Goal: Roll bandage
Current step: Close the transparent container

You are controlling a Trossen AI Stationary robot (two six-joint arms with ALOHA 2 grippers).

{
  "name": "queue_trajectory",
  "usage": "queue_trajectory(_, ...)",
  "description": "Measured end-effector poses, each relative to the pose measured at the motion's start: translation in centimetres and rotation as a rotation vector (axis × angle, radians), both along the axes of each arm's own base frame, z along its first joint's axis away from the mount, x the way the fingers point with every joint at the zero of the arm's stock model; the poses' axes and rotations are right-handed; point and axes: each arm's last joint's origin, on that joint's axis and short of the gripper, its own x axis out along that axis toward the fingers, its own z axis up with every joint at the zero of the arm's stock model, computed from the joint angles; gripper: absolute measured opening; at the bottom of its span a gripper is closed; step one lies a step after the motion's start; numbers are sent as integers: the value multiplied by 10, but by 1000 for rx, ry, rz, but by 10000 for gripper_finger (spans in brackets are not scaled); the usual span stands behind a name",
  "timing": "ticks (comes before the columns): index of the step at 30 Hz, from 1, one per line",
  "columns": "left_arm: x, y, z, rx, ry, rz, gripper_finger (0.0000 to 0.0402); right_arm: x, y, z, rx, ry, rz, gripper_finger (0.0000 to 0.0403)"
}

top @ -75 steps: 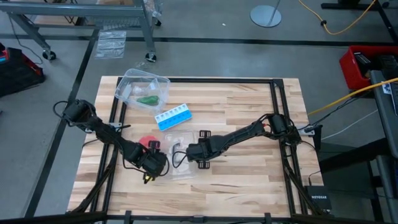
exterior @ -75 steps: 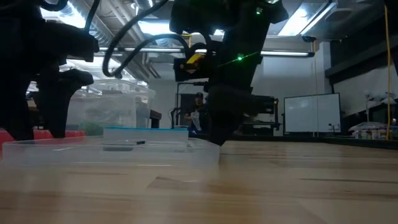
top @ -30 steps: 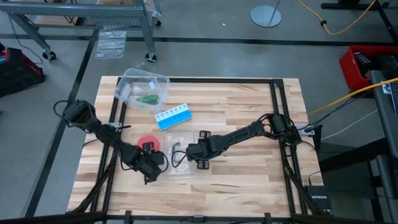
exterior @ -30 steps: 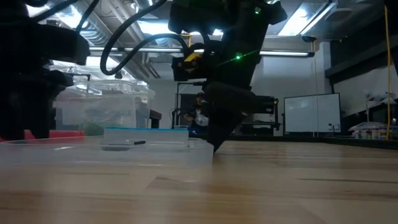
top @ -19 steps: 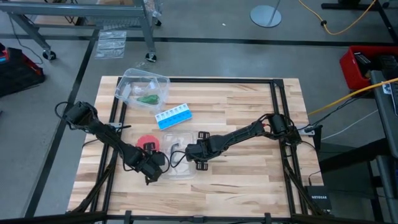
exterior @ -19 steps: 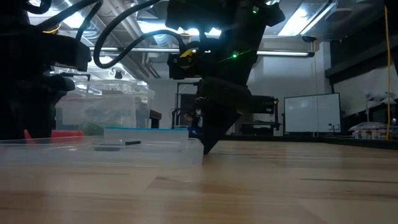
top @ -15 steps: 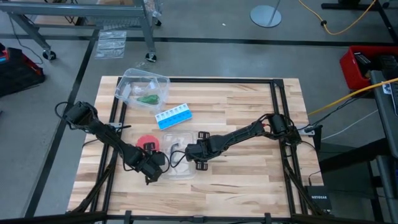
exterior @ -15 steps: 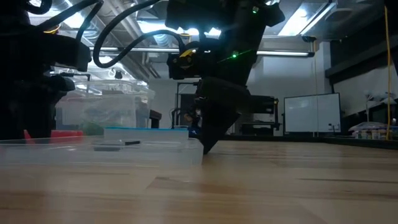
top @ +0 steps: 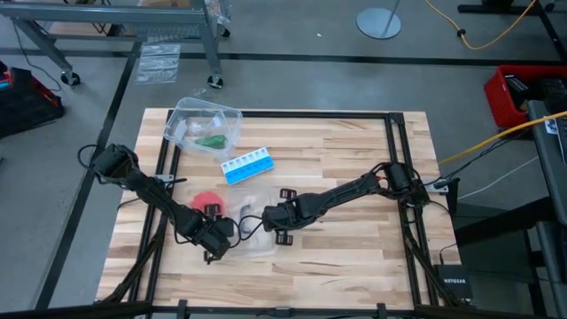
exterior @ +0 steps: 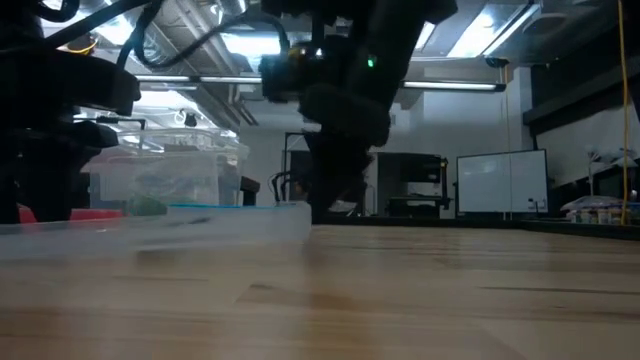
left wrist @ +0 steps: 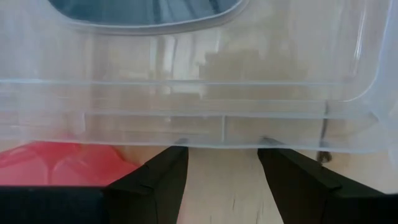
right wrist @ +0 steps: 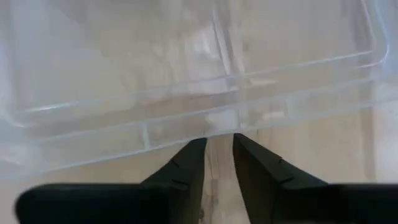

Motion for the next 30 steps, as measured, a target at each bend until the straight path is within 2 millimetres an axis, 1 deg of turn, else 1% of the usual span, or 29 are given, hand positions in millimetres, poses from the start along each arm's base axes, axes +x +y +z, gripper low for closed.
queue_trajectory(6, 0, 0, 0, -4, 7, -1, 198, 2, 2, 7, 8, -16, 5, 64)
queue_trajectory(12, -1, 0, 0, -2, 11, -12, 198, 5, 3, 16, 22, -25, 9, 46)
queue_trajectory(23, -1, 0, -1, -7, 20, -28, 198, 9, 14, 42, 41, -35, 40, 40)
queue_trajectory(30, -1, -1, -1, -16, 26, -27, 198, 17, 15, 68, 14, -137, 21, 40)
